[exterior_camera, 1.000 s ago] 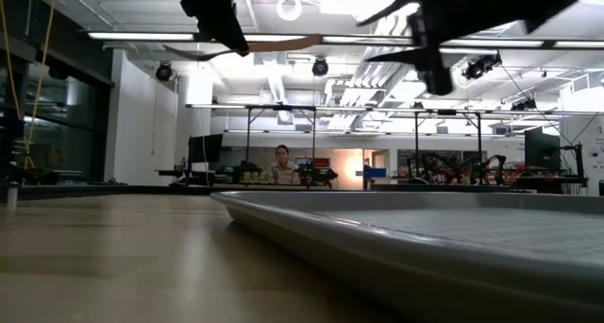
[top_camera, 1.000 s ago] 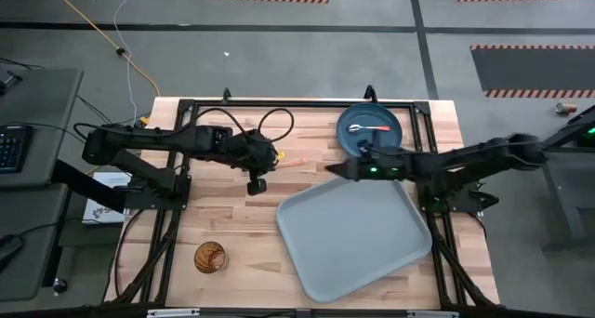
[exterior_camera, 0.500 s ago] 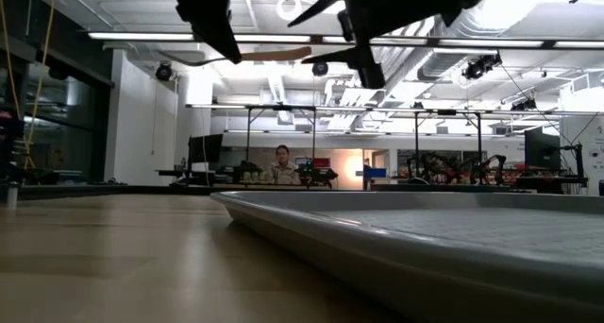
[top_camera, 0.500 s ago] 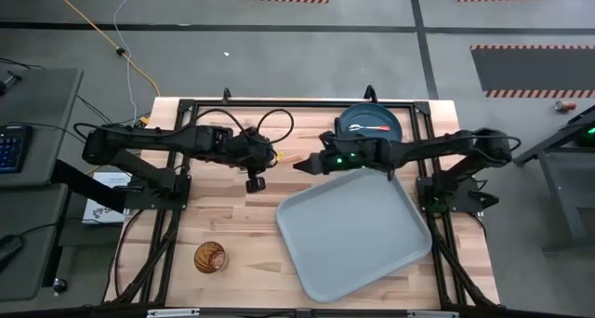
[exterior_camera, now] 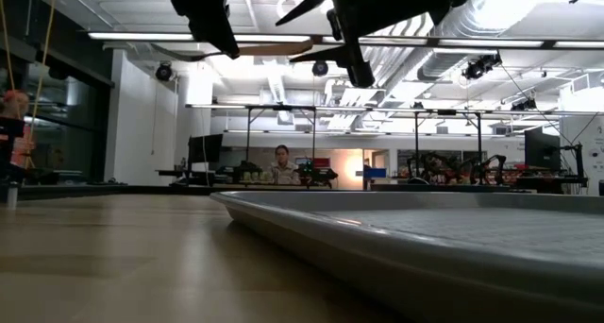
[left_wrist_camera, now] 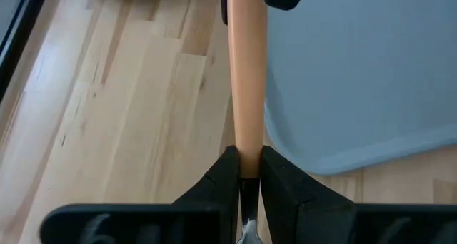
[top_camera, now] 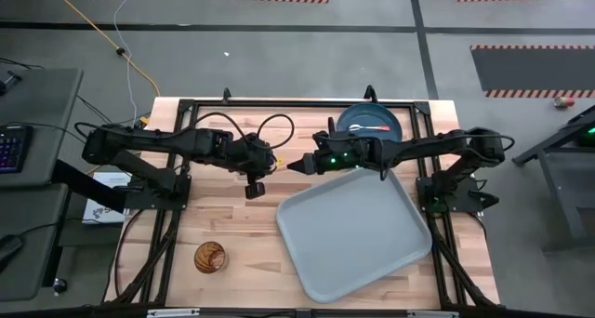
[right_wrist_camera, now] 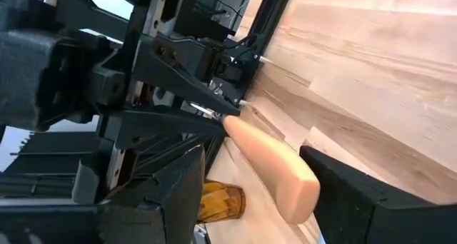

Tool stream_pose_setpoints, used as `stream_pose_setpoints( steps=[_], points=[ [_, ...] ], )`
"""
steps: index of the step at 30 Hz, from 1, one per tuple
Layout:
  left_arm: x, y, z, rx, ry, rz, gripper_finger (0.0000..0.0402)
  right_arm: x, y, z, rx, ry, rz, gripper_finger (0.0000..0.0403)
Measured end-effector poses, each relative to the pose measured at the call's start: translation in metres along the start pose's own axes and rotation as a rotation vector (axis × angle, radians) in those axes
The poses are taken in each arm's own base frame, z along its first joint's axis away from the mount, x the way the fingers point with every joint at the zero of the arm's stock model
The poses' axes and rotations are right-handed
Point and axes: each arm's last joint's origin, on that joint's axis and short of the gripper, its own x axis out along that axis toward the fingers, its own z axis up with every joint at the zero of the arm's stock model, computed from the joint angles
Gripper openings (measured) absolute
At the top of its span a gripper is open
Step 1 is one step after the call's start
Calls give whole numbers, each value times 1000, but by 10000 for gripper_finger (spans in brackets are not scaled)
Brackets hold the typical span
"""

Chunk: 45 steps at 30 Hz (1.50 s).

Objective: Pick and place plate/cup/fork/spoon on tray
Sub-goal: Put the light brown fork to the right of the gray tray

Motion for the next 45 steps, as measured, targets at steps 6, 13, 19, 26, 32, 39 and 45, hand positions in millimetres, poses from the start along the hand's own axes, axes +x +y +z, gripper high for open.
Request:
stream_pose_setpoints(
  steps=[6, 13, 19, 26, 32, 39, 45],
  points=[
    [0, 1, 0, 0, -3, 21, 31, 0, -5, -2, 3, 9, -53, 171],
    [0, 0, 0, 1, -2, 20, 30, 0, -5, -2, -1, -5, -58, 102],
    [0, 0, 0, 2, 1, 21, 33, 0, -5, -1, 1, -11, -55, 73],
    [1, 0, -1, 3, 5, 21, 35, -1, -4, -1, -2, -13, -49, 48],
    [1, 1, 0, 6, -3, 22, 62, -1, -5, -2, -6, -3, -56, 40],
    [-3, 6, 1, -3, -10, 30, 136, 0, -7, -3, -5, 7, -77, 38],
    [-34, 11, 14, 57, -49, 107, 193, -16, -8, 1, -30, 72, -130, 38]
  ],
)
